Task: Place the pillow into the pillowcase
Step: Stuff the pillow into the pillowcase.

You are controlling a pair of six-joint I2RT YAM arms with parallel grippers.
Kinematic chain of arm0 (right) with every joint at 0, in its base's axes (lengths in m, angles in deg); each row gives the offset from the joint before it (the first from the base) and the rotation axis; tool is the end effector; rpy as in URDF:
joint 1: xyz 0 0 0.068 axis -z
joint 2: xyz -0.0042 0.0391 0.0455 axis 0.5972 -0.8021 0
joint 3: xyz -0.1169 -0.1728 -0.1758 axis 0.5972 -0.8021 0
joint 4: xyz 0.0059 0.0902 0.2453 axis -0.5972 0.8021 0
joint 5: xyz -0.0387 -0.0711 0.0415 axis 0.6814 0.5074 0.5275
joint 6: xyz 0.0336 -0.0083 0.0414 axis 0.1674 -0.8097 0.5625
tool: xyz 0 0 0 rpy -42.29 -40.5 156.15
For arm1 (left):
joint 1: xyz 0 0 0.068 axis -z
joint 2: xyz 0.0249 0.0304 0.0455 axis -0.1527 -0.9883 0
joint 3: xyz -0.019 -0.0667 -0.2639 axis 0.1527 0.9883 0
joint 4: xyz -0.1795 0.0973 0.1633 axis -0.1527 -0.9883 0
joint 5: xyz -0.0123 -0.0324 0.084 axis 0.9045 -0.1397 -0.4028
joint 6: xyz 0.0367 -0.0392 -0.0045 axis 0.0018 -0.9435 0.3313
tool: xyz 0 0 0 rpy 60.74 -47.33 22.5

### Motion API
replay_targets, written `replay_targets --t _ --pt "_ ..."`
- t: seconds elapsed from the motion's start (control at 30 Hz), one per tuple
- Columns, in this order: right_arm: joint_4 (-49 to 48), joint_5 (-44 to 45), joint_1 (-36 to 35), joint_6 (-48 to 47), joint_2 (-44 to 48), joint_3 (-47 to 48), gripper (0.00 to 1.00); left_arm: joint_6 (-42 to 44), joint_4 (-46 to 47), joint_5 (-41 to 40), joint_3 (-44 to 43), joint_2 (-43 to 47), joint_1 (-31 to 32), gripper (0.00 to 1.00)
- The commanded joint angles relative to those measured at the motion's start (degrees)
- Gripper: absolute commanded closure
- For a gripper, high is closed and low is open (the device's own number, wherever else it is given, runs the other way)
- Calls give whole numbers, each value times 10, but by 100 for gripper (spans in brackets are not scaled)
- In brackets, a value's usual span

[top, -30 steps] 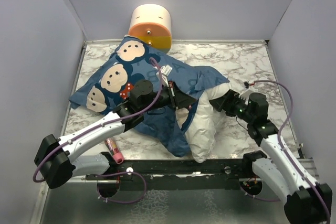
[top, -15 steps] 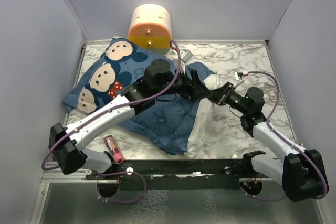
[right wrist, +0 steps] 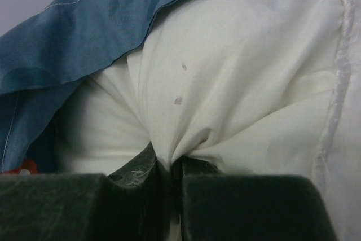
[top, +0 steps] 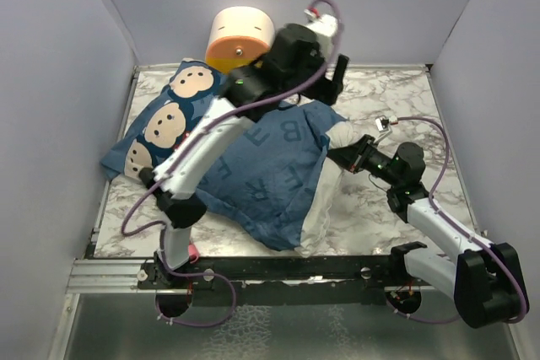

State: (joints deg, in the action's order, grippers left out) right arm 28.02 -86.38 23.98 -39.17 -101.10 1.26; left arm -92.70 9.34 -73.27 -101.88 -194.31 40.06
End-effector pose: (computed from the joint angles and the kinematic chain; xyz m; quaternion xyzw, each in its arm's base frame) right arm 0.2086 0.0693 0.2303 0.0156 0.7356 0.5329 0.4178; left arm 0.2452 -0.2765 0.5205 0.2029 0.7767 -0.2937 0.5189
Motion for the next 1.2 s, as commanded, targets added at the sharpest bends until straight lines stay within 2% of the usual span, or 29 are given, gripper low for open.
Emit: replay_targets --t 0.0,0.1,0.2,0.3,0.37,0.47,0.5,0.8,0.87,0.9,0.97,1.0,1.07,1.17 --pt "-9 -31 -7 -17 0 -2 98 139 -90 -36 -2 -102 16 19" --pt "-5 -29 -7 -19 -1 1 98 184 -59 -24 40 -124 15 17" --pt "2 -29 -7 -24 -4 7 98 189 -59 -30 56 -142 14 17" --pt "7 -30 -7 -26 -8 10 98 181 -68 -77 58 -151 14 19" --pt "6 -34 -7 -31 -10 12 98 172 -67 -106 50 -152 14 27" --pt "8 -34 -7 -32 -11 12 98 157 -58 -116 33 -148 11 51" --pt "8 -35 -6 -33 -11 12 98 151 -53 -116 32 -145 9 54" --pt "15 -35 -7 -40 -11 17 98 107 -46 -96 62 -125 -8 55" --pt "16 -36 -7 -40 -14 19 98 100 -36 -96 66 -119 -11 77" --pt "15 -37 -7 -41 -15 20 98 97 -27 -94 69 -115 -13 83" --pt "16 -37 -7 -42 -19 24 98 85 0 -69 77 -103 -20 97" --pt "16 -36 -7 -41 -22 26 98 67 16 -46 75 -96 -26 100" --pt "4 -32 -7 -34 -36 33 98 17 64 25 56 -87 -35 100" --pt "-43 -21 -8 -7 -77 76 99 -104 191 186 32 -82 -45 100"
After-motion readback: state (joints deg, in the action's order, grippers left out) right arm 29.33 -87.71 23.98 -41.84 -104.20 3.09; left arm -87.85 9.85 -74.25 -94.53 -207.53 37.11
